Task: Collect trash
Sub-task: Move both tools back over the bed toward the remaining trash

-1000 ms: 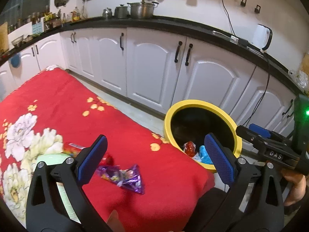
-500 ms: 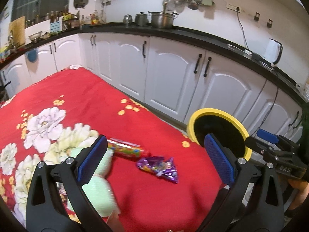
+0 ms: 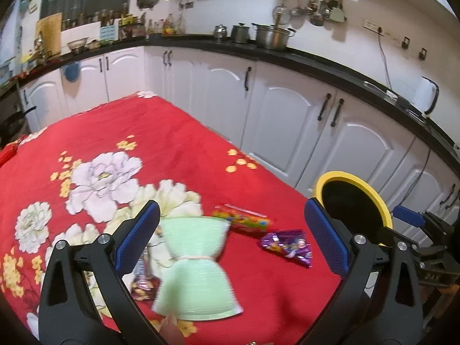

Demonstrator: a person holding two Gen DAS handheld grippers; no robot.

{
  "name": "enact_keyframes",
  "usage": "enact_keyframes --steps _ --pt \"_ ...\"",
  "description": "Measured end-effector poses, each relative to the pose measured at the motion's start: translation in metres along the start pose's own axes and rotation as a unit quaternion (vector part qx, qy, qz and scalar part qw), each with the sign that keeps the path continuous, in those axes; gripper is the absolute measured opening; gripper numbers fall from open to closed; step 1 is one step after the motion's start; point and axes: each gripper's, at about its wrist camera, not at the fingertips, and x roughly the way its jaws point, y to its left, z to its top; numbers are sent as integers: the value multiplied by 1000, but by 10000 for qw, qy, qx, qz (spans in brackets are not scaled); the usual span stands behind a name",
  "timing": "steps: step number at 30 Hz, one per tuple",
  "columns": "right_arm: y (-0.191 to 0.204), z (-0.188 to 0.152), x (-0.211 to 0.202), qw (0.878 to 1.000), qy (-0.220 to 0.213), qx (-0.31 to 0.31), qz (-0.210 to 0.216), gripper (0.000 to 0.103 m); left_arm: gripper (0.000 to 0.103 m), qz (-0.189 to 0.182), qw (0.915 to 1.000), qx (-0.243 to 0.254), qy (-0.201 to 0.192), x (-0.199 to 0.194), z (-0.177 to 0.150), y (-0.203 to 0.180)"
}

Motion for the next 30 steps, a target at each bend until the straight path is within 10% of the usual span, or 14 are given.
enact_keyframes --steps 23,30 --pt "57 -6 93 9917 915 -895 141 84 92 480 9938 -720 697 22 -40 96" --pt "63 -7 114 9886 1081 -1035 145 83 63 221 9875 -1029 1177 43 -57 108"
